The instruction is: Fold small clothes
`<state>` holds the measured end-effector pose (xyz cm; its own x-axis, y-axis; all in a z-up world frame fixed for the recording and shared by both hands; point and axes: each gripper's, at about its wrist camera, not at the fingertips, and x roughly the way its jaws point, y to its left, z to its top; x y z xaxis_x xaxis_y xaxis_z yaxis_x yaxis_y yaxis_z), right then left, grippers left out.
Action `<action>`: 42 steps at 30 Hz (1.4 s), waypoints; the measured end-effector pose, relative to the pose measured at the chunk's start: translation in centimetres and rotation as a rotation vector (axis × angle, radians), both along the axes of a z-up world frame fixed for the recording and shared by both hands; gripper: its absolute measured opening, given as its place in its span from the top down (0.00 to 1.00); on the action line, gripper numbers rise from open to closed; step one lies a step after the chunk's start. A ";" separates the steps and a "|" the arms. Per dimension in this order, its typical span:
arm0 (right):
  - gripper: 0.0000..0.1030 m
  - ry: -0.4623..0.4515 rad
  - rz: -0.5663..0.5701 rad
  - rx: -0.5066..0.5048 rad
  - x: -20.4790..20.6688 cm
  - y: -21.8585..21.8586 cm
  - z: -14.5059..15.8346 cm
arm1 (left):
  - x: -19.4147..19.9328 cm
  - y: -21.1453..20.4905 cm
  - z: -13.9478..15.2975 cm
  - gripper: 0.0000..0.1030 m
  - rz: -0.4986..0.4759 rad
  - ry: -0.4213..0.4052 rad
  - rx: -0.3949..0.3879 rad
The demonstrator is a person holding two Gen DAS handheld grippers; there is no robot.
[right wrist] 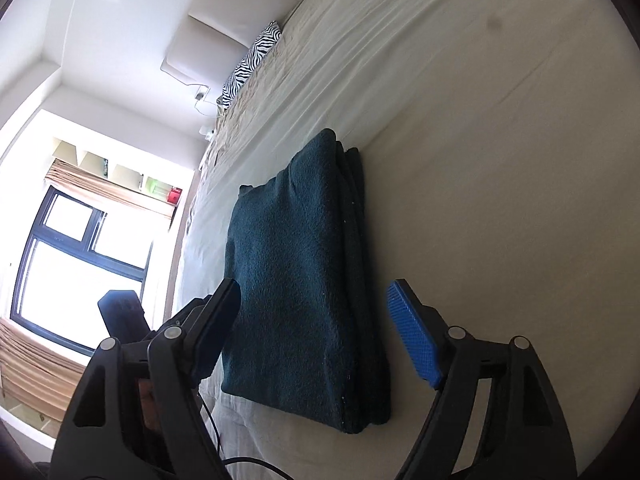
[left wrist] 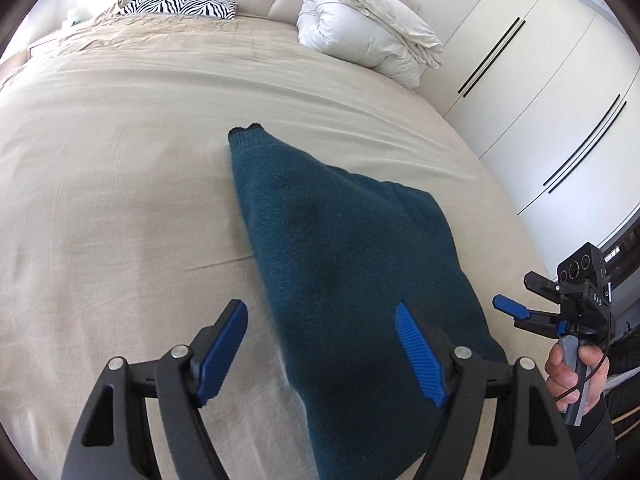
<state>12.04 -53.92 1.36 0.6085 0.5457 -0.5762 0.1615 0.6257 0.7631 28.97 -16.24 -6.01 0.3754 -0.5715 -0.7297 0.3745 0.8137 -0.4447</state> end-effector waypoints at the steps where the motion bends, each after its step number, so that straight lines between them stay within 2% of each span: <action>1: 0.26 0.021 -0.004 0.013 0.6 -0.1 -0.3 | 0.3 0.4 -0.6 0.24 -0.001 0.036 -0.021; 3: 0.26 0.072 0.007 0.027 1.5 -0.1 -1.1 | 1.2 1.0 -2.0 0.24 0.001 0.132 -0.064; 4: 0.27 0.100 0.016 0.018 2.1 -0.1 -1.7 | 1.5 1.0 -2.6 0.24 0.003 0.161 -0.062; 7: 0.31 0.148 0.033 -0.004 4.1 -0.1 -3.5 | 2.0 0.4 -3.3 0.24 -0.016 0.188 -0.046; 11: 0.47 0.179 0.101 -0.040 6.1 1.3 -3.9 | 2.6 -1.0 -3.8 0.25 -0.043 0.238 -0.063; 12: 0.52 0.197 0.130 -0.062 6.7 1.9 -4.1 | 2.8 -1.4 -3.9 0.25 -0.047 0.245 -0.056; 13: 0.53 0.218 0.146 -0.086 7.2 2.5 -4.4 | 2.9 -1.9 -4.0 0.25 -0.053 0.240 -0.035; 14: 0.54 0.229 0.156 -0.098 7.7 2.9 -4.6 | 2.9 -2.4 -4.0 0.30 -0.071 0.239 -0.029; 16: 0.55 0.245 0.168 -0.113 8.2 3.3 -4.2 | 3.0 -3.0 -4.2 0.33 -0.062 0.246 -0.009; 19: 0.66 0.262 0.186 -0.183 8.4 4.2 -3.7 | 2.9 -3.3 -4.0 0.43 -0.064 0.239 0.018; 23: 0.76 0.240 0.203 -0.381 8.4 6.9 -1.8 | 2.3 -3.7 -2.9 0.56 -0.072 0.205 0.078; 26: 0.79 0.210 0.207 -0.562 7.5 9.4 0.4 | 1.1 -3.9 -1.2 0.60 -0.071 0.160 0.132; 29: 0.80 0.158 0.212 -0.663 6.2 12.0 3.0 | -0.9 -3.2 1.0 0.60 -0.074 0.107 0.169; 32: 0.80 0.094 0.221 -0.724 3.6 14.7 5.8 | -3.3 -1.1 3.4 0.61 -0.062 0.062 0.170; 37: 0.80 0.010 0.252 -0.722 -1.7 19.2 9.7 | -8.6 3.7 6.9 0.60 -0.063 0.003 0.191; 42: 0.80 -0.037 0.305 -0.691 -7.1 23.6 11.1 | -14.0 9.1 7.7 0.60 -0.056 -0.016 0.217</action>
<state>4.97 -30.34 12.50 0.5136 0.2152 -0.8306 -0.1136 0.9766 0.1828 15.02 -7.14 1.67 0.3598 -0.4222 -0.8321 0.4273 0.8673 -0.2553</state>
